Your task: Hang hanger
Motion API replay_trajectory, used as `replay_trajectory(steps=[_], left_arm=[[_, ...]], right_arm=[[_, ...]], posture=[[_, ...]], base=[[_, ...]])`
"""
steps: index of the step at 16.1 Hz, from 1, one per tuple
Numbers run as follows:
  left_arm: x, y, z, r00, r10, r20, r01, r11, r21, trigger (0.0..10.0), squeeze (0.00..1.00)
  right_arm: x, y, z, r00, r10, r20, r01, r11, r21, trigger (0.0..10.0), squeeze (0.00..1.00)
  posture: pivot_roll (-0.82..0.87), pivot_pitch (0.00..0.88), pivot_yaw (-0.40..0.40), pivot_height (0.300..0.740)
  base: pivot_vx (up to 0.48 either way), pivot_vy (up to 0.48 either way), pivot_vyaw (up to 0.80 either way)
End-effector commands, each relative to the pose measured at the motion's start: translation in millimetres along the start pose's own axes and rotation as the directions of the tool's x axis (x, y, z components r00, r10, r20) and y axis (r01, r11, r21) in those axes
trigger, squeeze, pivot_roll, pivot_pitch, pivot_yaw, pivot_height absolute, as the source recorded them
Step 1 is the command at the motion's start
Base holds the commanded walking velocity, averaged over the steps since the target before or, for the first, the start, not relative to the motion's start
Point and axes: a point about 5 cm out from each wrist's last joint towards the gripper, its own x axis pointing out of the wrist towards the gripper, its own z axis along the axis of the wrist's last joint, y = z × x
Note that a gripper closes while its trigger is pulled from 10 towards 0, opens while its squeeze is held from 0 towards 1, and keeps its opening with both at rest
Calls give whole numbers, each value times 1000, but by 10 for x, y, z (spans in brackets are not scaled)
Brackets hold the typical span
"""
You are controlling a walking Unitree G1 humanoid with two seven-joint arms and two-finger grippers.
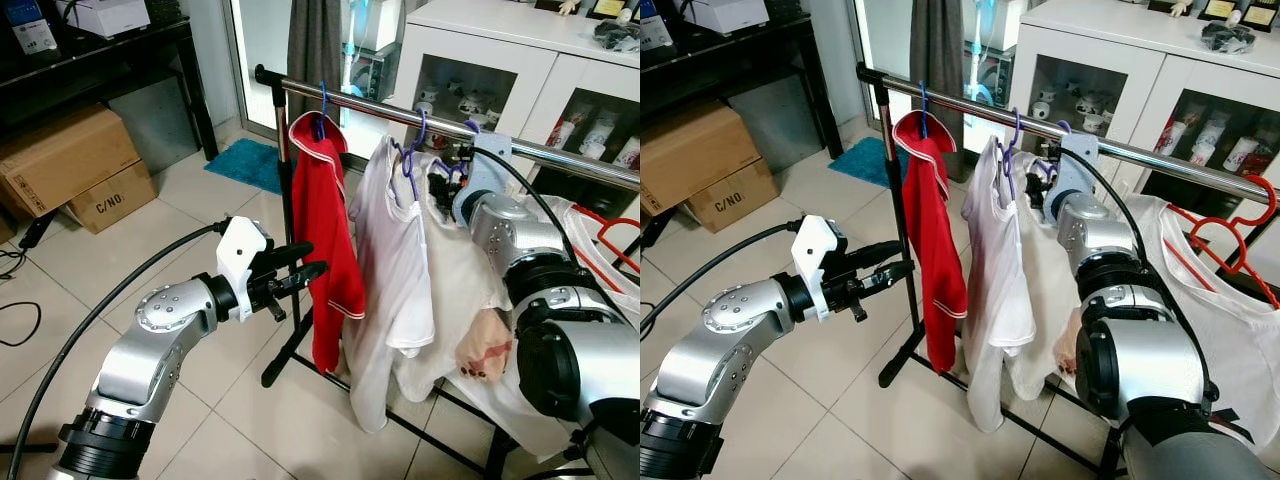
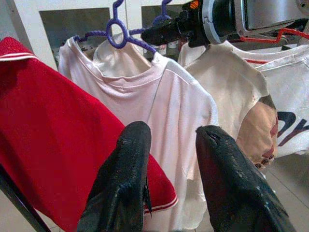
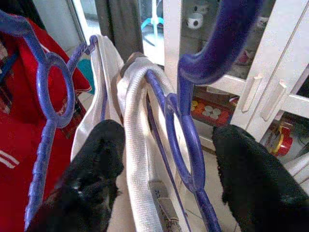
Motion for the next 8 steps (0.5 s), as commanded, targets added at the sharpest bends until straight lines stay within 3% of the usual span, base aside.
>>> replay_trajectory(steps=[1, 8], left_arm=[[-4, -8, 18, 1000, -5, -2, 5, 1000, 5, 10000, 0], [-2, 0, 15, 1000, -3, -4, 3, 1000, 4, 10000, 0]], right_arm=[[2, -5, 83, 1000, 9, 18, -9, 1000, 21, 0, 0], [8, -24, 85, 1000, 10, 17, -10, 1000, 18, 0, 0]], posture=[[-139, 0, 7, 740], [-141, 0, 9, 740]], base=[[0, 0, 0], [0, 0, 0]])
